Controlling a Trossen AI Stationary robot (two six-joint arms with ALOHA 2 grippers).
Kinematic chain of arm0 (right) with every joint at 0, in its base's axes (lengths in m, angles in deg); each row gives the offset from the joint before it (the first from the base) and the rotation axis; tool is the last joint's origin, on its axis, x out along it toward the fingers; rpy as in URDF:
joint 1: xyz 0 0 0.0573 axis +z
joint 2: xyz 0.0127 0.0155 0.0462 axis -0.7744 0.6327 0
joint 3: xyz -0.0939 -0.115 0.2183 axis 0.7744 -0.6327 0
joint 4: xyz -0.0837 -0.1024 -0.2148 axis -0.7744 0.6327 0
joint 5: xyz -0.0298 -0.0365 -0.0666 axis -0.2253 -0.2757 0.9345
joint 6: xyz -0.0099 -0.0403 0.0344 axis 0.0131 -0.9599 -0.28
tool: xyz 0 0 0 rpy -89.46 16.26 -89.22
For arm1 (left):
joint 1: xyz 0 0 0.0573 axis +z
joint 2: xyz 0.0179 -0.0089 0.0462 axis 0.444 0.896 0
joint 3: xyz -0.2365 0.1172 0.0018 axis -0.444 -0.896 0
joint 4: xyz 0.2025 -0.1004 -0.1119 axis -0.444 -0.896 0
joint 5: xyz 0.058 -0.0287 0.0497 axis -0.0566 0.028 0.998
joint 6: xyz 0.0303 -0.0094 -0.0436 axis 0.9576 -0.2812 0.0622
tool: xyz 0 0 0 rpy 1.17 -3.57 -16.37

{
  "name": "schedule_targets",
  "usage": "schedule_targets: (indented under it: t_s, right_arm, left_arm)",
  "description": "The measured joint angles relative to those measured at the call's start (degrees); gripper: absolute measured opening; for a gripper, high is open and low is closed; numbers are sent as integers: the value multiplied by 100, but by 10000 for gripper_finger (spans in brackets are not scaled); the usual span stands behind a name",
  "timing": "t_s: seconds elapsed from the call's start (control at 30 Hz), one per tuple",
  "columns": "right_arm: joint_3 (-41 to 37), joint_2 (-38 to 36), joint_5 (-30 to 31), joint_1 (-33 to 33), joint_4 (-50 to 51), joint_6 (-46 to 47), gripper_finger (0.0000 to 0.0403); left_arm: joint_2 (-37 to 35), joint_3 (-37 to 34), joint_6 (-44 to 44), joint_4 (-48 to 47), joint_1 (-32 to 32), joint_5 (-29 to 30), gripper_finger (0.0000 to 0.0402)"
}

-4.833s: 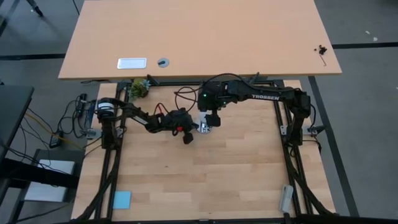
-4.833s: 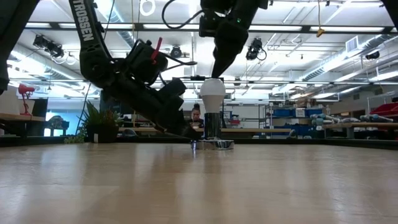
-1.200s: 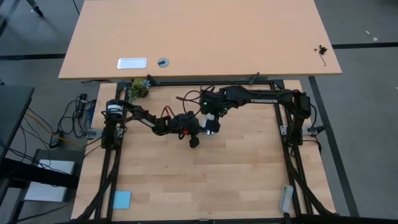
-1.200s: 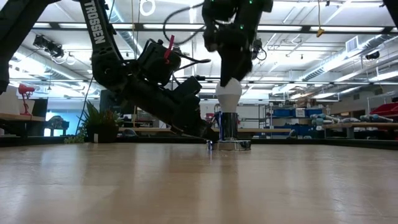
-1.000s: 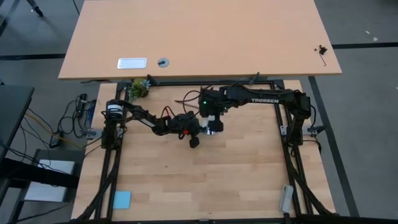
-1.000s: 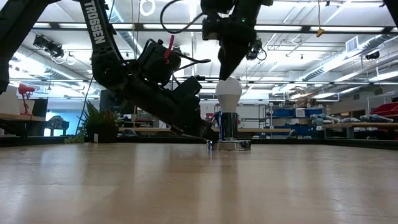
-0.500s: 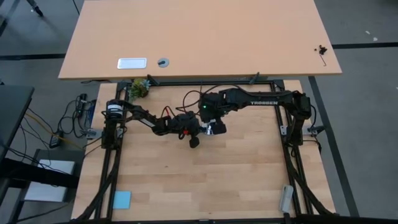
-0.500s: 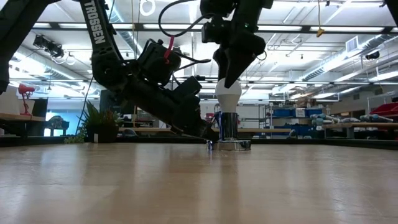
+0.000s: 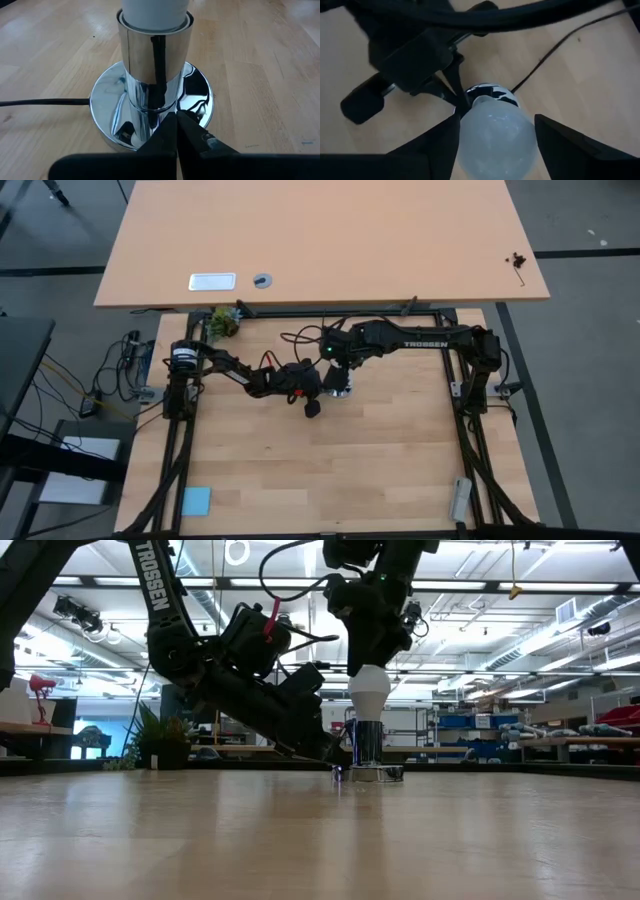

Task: Screw lightbulb
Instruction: Insert the white lightbulb into the silver lamp

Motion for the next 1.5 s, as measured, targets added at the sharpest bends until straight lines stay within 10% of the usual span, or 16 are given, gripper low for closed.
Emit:
schedule_targets:
  t_s: [0.8,1.03,1.3,1.5]
  right_arm:
    - [5,22,-355,-67,268,-4072,315]
    - [-276,-9,-340,-60,-93,-3202,296]
    - [-354,-17,95,-56,-28,261,292]
    - [-288,17,25,-13,73,-1,314]
  left_arm:
    - [0,0,-4,0,2,0,3]
    - [0,0,-4,0,2,0,3]
    - [0,0,-4,0,2,0,3]
    - [0,0,-17,0,2,0,3]
